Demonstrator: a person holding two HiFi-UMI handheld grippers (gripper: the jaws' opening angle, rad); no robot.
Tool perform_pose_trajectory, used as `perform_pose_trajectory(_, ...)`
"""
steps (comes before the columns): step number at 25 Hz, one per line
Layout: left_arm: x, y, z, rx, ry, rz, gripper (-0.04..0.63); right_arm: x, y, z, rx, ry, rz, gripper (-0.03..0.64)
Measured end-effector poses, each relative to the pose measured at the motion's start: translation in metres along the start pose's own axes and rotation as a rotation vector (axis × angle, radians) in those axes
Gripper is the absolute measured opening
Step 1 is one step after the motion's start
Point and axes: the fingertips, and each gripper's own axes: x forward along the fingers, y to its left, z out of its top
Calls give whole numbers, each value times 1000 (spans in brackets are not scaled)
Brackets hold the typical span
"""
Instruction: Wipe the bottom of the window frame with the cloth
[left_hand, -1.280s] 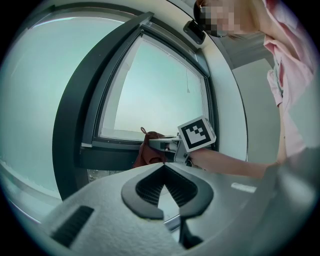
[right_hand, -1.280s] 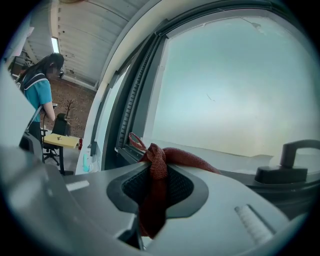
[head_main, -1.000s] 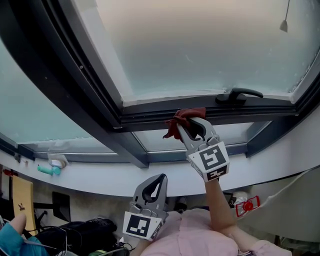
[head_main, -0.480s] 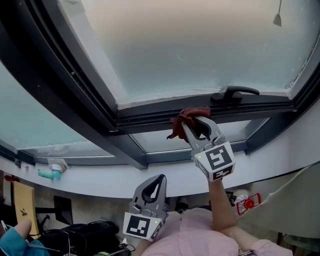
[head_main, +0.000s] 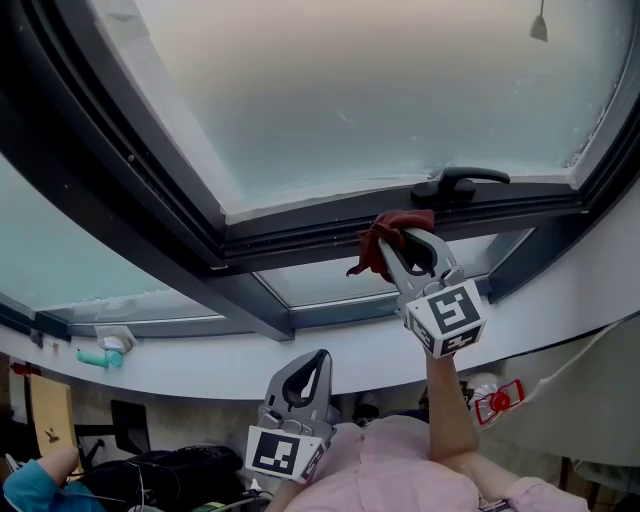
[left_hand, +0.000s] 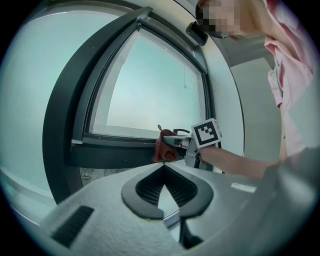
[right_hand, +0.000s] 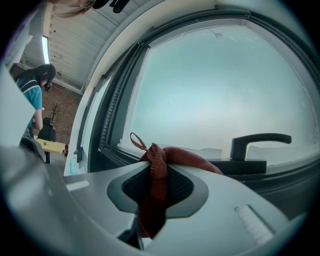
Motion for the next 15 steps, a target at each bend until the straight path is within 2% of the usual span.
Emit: perform_pose_trajectory(15,0,-4,0,-1,-6,-8,-3,-23,-42,-5,35,-10,-83,75)
